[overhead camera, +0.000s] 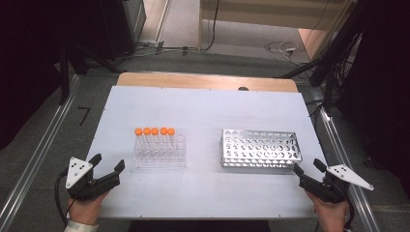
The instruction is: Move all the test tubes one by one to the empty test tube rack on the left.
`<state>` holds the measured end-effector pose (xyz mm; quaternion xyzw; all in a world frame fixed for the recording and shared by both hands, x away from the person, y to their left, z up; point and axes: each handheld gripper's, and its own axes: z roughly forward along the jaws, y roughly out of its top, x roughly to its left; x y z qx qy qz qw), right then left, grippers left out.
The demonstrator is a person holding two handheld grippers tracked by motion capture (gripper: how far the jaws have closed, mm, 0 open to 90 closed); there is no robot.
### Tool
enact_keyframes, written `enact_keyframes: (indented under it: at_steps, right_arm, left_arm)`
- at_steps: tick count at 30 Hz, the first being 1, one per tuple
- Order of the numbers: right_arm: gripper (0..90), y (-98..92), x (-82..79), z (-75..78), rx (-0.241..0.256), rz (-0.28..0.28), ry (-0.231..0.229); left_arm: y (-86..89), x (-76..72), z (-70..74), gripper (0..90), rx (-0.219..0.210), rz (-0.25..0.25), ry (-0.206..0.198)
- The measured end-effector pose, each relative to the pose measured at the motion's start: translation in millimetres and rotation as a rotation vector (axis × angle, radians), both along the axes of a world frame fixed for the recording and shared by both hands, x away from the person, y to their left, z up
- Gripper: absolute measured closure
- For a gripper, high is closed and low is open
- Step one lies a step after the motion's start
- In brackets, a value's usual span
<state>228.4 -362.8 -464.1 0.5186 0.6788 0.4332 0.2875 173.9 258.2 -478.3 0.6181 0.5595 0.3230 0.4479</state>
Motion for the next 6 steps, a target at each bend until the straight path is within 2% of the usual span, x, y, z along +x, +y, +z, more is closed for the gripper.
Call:
enact_keyframes:
  at_steps: [6]
  right_arm:
    - [20.1, -4.8, 0.6, -1.8, -0.009, -0.006, 0.018]
  left_arm:
    - [-0.5, 6.6, -3.4, 18.8, 0.016, 0.014, 0.029]
